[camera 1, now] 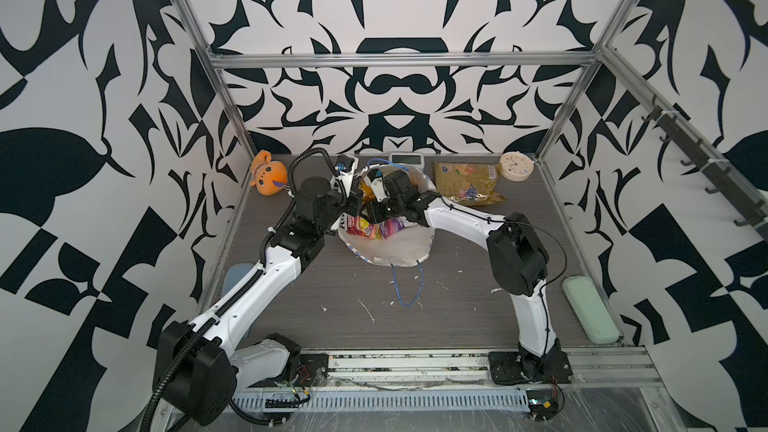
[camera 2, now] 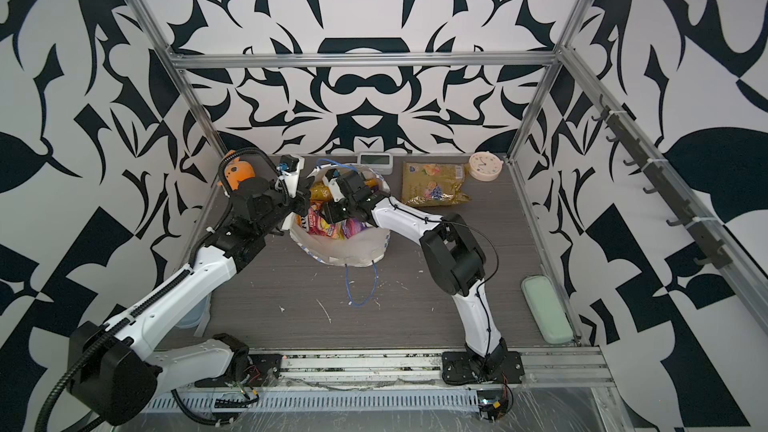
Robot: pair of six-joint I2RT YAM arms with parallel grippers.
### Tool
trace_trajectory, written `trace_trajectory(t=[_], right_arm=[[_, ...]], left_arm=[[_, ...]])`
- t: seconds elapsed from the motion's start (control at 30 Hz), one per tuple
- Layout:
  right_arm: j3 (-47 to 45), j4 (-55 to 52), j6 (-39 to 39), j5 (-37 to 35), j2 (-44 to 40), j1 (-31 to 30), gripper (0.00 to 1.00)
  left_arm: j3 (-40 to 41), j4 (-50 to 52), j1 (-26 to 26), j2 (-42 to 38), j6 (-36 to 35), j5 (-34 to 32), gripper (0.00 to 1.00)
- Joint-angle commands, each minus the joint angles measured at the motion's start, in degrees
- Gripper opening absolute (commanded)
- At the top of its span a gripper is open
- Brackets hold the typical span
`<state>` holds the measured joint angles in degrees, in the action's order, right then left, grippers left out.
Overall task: Take the snacks out of the paper bag
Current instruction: Pick up the snack from the paper bag.
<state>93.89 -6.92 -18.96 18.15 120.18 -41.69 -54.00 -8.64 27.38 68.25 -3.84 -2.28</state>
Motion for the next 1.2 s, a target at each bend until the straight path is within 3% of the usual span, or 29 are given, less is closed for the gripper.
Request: trace_trajectory(t=[0.0, 0.17, 0.47, 0.57, 0.8, 0.97, 1.17], right_arm=[[-0.9, 6.1, -1.8, 5.7, -2.4, -0.2, 0.51], [-2.2, 9.6, -3.1, 7.8, -2.5, -0.5, 0.51], [-0.1, 7.5, -1.1, 2.1, 0.6, -1.2, 0.52], [0.8, 7.2, -0.5, 2.3, 1.6, -1.3, 0.42], [2.3, 4.9, 3.7, -0.7, 0.9, -3.5, 0.09], [1.5, 5.1, 3.8, -0.7, -1.4, -3.6, 0.0], [1.0, 3.4, 4.2, -1.0, -5.4, -3.6, 0.0]], left_arm=[[-3.1, -4.0, 0.5, 0.3, 0.8, 3.3, 0.0], [-3.7, -4.4, 0.6, 1.0, 1.1, 3.3, 0.0], [-4.3, -4.4, 0.7, 1.5, 1.2, 3.9, 0.0], [-4.5, -4.3, 0.7, 2.0, 1.2, 3.8, 0.0], [-4.1, -4.4, 0.8, 1.7, 1.4, 3.4, 0.0], [-4.1, -4.1, 0.7, 1.8, 1.6, 3.3, 0.0], [-3.5, -5.1, 0.8, 1.5, 1.5, 2.1, 0.0]])
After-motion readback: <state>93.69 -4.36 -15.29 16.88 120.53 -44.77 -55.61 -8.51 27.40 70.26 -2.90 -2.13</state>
